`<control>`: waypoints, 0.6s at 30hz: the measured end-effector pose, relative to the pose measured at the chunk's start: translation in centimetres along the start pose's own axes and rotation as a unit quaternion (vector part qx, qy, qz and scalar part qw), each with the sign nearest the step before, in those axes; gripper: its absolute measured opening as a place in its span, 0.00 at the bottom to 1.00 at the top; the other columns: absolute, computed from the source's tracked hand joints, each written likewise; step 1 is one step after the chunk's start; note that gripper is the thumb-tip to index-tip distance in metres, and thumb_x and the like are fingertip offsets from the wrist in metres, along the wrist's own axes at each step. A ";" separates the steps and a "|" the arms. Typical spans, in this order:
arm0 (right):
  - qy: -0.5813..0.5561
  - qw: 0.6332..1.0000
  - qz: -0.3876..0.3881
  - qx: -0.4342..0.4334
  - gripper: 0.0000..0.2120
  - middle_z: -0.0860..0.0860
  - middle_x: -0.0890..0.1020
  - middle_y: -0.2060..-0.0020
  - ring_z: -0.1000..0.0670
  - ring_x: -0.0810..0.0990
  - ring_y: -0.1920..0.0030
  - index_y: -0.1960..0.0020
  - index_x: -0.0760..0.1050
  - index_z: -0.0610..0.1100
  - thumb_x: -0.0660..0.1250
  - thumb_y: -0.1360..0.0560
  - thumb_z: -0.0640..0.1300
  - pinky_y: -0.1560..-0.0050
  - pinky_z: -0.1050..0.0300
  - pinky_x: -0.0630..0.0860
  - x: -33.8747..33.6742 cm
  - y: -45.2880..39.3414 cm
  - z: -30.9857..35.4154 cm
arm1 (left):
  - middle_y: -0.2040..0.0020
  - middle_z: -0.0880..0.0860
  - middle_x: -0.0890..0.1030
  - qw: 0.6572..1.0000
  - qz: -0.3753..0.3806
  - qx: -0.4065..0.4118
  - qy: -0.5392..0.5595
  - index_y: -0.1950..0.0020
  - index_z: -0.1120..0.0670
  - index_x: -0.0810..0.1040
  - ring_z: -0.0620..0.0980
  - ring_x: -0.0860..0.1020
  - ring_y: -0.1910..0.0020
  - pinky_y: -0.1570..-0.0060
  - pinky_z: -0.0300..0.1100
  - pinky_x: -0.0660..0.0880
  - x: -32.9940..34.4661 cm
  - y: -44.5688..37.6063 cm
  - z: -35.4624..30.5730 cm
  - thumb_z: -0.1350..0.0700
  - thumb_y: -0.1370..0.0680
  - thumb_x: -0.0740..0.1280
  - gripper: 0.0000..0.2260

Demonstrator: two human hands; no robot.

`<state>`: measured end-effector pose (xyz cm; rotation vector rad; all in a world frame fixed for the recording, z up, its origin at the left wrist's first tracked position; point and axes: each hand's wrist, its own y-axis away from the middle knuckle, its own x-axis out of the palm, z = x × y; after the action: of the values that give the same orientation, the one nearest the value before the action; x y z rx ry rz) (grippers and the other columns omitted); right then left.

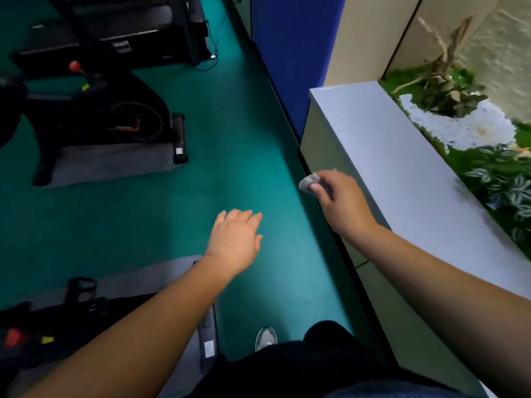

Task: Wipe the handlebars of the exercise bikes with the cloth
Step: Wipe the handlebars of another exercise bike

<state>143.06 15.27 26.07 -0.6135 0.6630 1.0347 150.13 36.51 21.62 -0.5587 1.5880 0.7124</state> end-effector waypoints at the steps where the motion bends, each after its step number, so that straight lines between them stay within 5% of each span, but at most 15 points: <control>1: -0.001 1.000 0.014 -0.001 0.07 0.57 0.83 0.53 0.55 0.79 0.53 0.51 0.80 0.49 0.63 0.22 0.45 0.40 0.71 0.65 0.6 -1.5 -0.2 | 0.27 0.50 0.67 1.000 -0.001 -0.016 0.006 0.25 0.49 0.63 0.52 0.64 0.29 0.29 0.49 0.54 -0.1 -0.6 0.8 0.47 0.20 0.58 0.23; 4: -0.007 0.999 0.046 -0.023 0.08 0.55 0.83 0.55 0.52 0.80 0.53 0.51 0.79 0.49 0.61 0.23 0.49 0.48 0.55 0.76 2.4 -6.5 -0.2 | 0.26 0.51 0.66 0.997 0.002 -0.069 0.026 0.25 0.50 0.63 0.53 0.62 0.28 0.28 0.50 0.54 -0.2 -2.6 3.1 0.47 0.20 0.59 0.24; 9: -0.025 0.991 0.082 -0.102 0.06 0.63 0.79 0.61 0.61 0.77 0.57 0.52 0.80 0.48 0.64 0.22 0.43 0.58 0.75 0.66 4.4 -15.7 1.3 | 0.25 0.51 0.63 0.988 0.012 -0.150 0.028 0.24 0.49 0.60 0.53 0.60 0.27 0.27 0.51 0.53 0.0 -7.7 6.7 0.47 0.20 0.57 0.24; 13: -0.020 0.980 0.121 -0.156 0.05 0.58 0.79 0.59 0.49 0.77 0.55 0.53 0.78 0.52 0.63 0.22 0.47 0.56 0.55 0.71 6.0 -23.5 1.1 | 0.25 0.51 0.64 0.976 0.001 -0.214 0.038 0.24 0.49 0.60 0.53 0.61 0.27 0.28 0.51 0.54 -0.6 -13.1 8.3 0.47 0.20 0.57 0.24; 18: -0.025 0.967 0.160 -0.196 0.04 0.58 0.72 0.64 0.44 0.73 0.60 0.53 0.74 0.54 0.62 0.21 0.50 0.65 0.52 0.72 7.4 -31.8 1.3 | 0.25 0.51 0.63 0.961 0.002 -0.272 0.047 0.24 0.49 0.60 0.53 0.61 0.27 0.28 0.51 0.55 -2.0 -18.5 9.8 0.47 0.20 0.57 0.24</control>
<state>174.93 8.26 26.06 -0.8365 0.5246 1.4983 170.27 30.69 20.60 -1.0011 1.4756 1.1518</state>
